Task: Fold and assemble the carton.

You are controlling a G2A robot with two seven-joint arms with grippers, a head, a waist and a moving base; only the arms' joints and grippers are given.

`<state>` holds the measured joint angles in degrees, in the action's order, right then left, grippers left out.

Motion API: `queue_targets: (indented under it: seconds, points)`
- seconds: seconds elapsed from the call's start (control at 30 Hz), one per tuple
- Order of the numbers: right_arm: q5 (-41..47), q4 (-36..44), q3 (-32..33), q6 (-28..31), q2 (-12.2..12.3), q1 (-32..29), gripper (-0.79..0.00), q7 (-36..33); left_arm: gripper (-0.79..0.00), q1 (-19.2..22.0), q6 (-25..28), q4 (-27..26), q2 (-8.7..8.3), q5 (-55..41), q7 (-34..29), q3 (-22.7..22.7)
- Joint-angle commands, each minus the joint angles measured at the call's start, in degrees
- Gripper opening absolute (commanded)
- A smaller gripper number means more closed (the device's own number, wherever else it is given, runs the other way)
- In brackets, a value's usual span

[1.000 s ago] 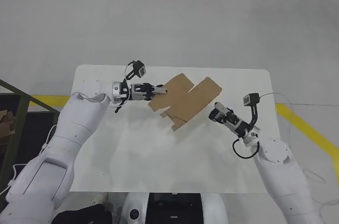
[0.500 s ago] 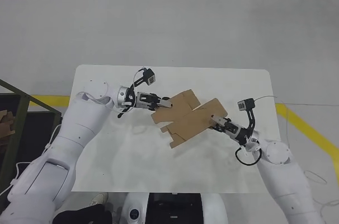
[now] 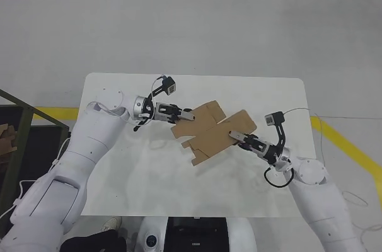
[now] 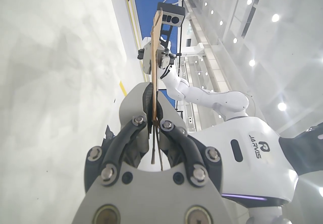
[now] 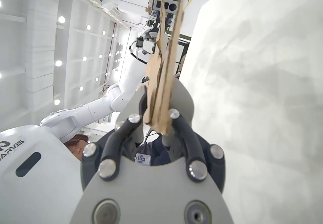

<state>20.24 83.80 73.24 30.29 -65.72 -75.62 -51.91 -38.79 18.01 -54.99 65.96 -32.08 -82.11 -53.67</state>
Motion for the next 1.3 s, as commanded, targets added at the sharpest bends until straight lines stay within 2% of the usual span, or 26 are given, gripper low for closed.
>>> queue_targets:
  seconds: [0.0,0.03,0.07,0.1,0.2,0.33,0.4,0.57,0.83,1.0,1.27]
  points:
    - [-0.3,0.1,-0.1,-0.5,0.0,0.1,-0.785,0.4,-0.619,-0.1,1.1,0.1,0.03,-0.3,0.5,-0.3]
    - [-0.2,0.2,-0.1,-0.6,0.0,0.1,-0.785,0.5,-0.462,-0.2,1.3,0.1,0.06,-0.9,0.5,-0.5]
    - [0.0,0.2,-0.1,-0.7,0.0,0.1,-0.785,0.8,-0.071,-0.4,1.3,0.2,0.09,-1.7,0.4,-0.7]
    - [0.2,0.4,-0.1,-0.8,0.0,0.1,-0.785,1.1,0.000,-0.4,1.0,0.4,0.11,-2.3,0.4,-0.9]
    - [0.0,0.7,0.5,-1.9,0.1,0.0,-0.785,3.3,0.000,-0.7,1.6,0.7,0.10,-4.3,1.9,-2.1]
    - [0.5,2.4,1.7,-5.5,0.0,-1.1,-0.785,9.1,0.000,-2.2,3.3,0.9,-0.27,-4.0,11.5,-4.8]
    - [0.1,3.7,2.2,-7.6,0.0,-1.8,-0.785,11.8,0.000,-3.7,2.9,-0.3,-0.36,-4.3,16.2,-5.8]
    - [-5.7,8.5,3.0,-12.1,0.1,-4.2,-0.785,19.9,0.000,-6.8,0.8,-4.3,-0.23,-2.9,22.8,-5.7]
    - [-7.4,16.1,2.8,-15.9,-0.2,-8.7,-0.785,26.7,0.000,-8.5,0.4,-7.8,0.90,-1.6,28.1,-3.5]
    - [-8.0,17.9,2.8,-17.8,-0.2,-10.6,-0.785,27.6,0.000,-8.9,2.0,-9.2,1.30,-1.1,28.9,-3.2]
    - [-7.4,18.0,3.0,-18.8,-0.3,-11.5,-0.785,28.3,0.000,-8.9,1.4,-9.8,1.96,-0.3,29.0,-2.3]
